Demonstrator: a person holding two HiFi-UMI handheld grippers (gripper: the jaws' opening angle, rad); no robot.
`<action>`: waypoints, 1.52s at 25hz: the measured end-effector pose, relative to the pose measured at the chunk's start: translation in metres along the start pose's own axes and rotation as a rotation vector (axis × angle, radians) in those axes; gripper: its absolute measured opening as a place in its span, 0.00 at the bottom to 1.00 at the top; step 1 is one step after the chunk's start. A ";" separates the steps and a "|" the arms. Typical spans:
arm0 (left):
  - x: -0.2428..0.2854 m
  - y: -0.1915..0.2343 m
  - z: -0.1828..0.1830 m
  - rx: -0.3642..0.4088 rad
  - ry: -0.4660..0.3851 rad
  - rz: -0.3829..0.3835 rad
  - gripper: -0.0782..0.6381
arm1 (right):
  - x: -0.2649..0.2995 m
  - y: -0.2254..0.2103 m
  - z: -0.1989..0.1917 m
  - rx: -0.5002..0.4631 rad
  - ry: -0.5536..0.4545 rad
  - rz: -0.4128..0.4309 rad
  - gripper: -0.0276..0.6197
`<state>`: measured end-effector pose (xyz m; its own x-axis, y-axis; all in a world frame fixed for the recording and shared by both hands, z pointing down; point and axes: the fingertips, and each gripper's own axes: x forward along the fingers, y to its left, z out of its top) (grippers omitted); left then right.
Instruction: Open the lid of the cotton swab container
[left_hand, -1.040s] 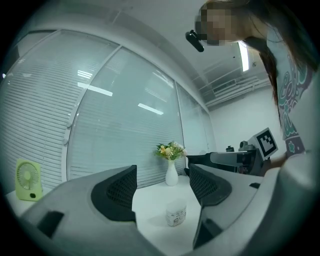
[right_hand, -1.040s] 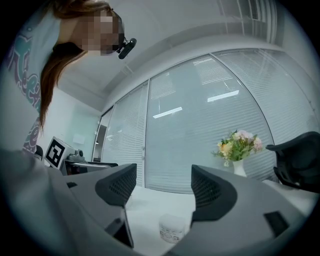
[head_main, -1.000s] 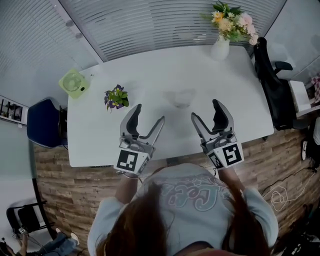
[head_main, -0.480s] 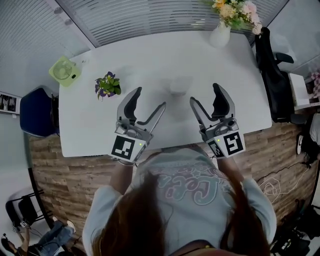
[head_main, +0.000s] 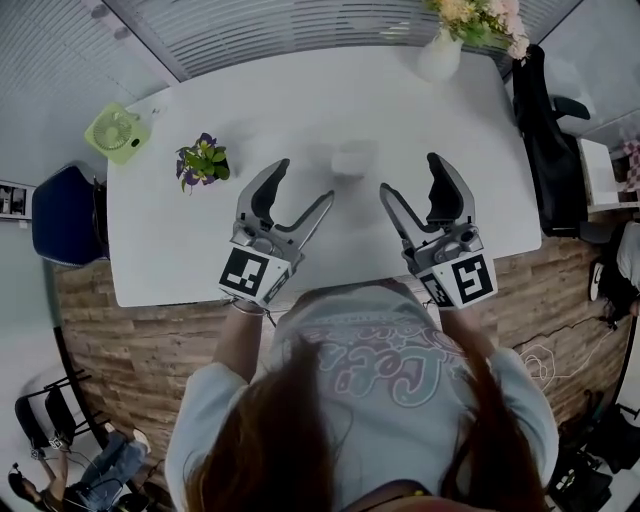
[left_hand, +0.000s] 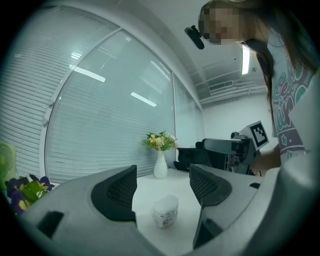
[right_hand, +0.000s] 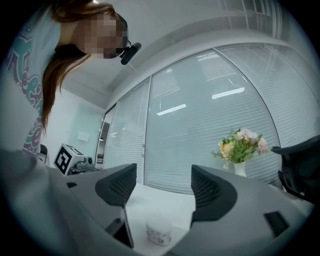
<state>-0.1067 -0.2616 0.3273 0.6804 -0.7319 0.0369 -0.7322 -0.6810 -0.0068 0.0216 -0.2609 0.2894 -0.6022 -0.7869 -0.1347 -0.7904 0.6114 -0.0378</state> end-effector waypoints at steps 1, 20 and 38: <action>0.003 0.001 -0.003 -0.001 0.006 -0.009 0.53 | -0.001 -0.001 0.001 -0.003 0.001 -0.002 0.55; 0.058 -0.001 -0.075 0.002 0.149 -0.274 0.54 | -0.017 -0.015 -0.004 -0.016 0.036 -0.058 0.55; 0.089 -0.015 -0.139 0.061 0.312 -0.431 0.55 | -0.017 -0.021 -0.002 -0.023 0.044 -0.062 0.55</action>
<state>-0.0388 -0.3135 0.4696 0.8710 -0.3504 0.3444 -0.3790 -0.9253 0.0170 0.0481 -0.2610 0.2949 -0.5563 -0.8262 -0.0889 -0.8283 0.5599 -0.0214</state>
